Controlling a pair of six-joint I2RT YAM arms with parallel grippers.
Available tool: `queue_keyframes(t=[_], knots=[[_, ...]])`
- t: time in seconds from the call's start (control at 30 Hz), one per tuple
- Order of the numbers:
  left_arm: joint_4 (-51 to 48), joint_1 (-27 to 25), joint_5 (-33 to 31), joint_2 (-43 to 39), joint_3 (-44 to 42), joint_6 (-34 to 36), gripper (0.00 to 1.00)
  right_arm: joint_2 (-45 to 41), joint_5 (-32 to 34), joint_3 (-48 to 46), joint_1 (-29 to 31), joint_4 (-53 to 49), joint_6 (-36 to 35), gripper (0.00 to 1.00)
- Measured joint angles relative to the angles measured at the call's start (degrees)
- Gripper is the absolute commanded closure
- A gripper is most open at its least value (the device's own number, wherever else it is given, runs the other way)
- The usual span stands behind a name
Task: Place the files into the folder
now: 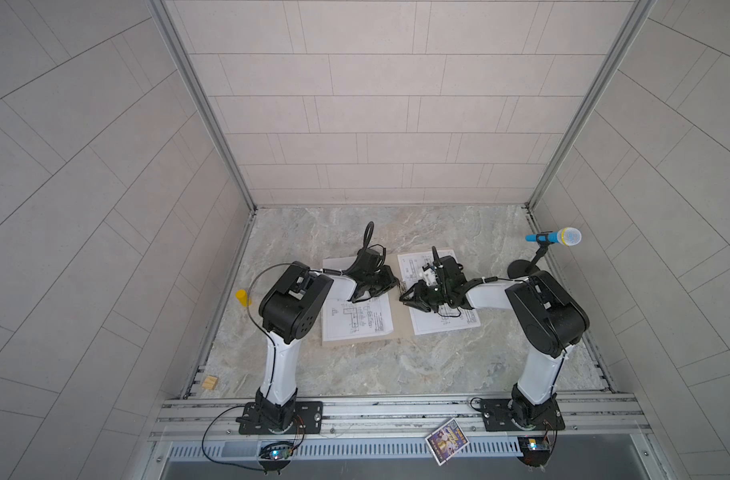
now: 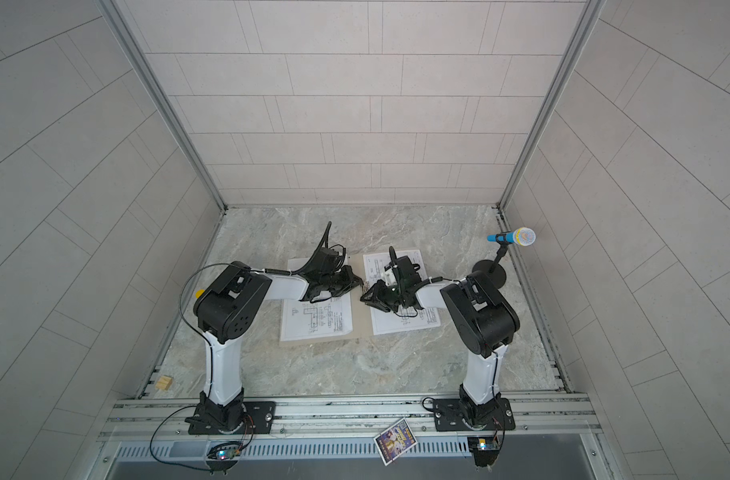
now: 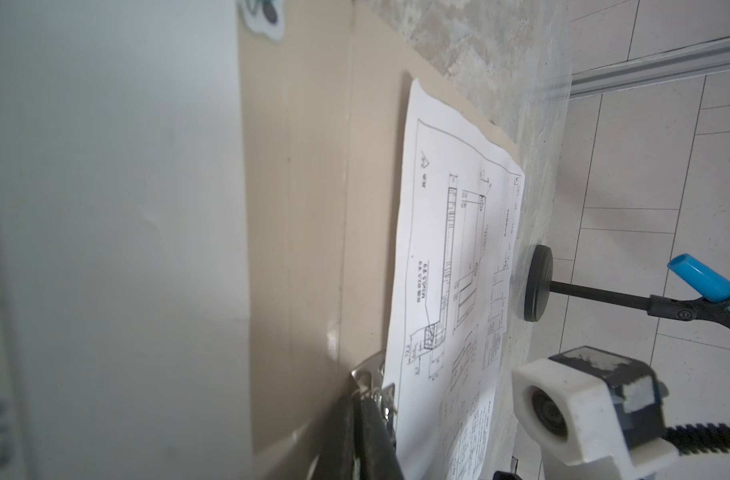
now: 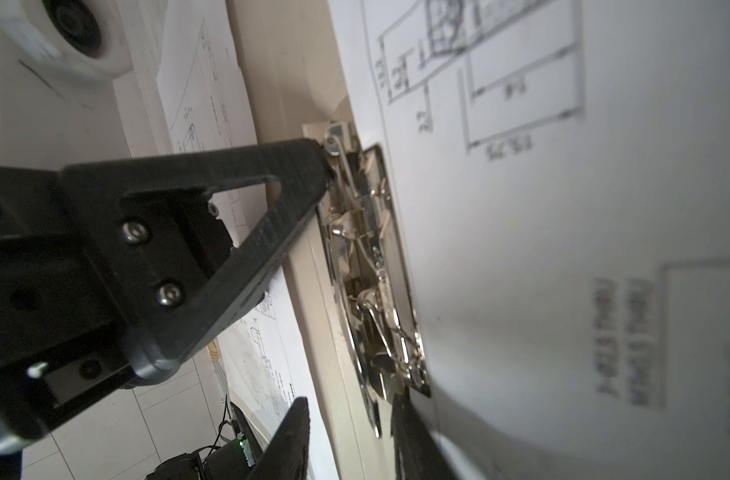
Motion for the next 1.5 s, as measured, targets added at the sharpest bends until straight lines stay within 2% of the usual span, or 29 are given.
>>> queue_keyframes(t=[0.5,0.8,1.03,1.3,1.5], knots=[[-1.49,-0.04,0.42,-0.04,0.68,0.55,0.93,-4.68,6.10,-0.33,-0.09,-8.20,-1.51,0.65],[-2.03,-0.04,0.66,-0.04,0.98,1.70,0.91,-11.58,6.03,-2.89,-0.17,-3.23,-1.42,0.60],[-0.83,-0.02,2.38,-0.04,0.96,1.55,0.77,-14.93,4.87,-4.00,-1.95,0.83,-1.66,0.53],[0.90,-0.02,5.27,-0.52,0.96,1.05,0.50,-21.07,6.58,-6.75,-8.68,-4.74,-8.68,0.42],[-2.80,0.09,5.01,-3.23,0.96,3.63,0.31,-24.87,8.41,-9.51,-15.13,-8.17,-13.62,0.38]])
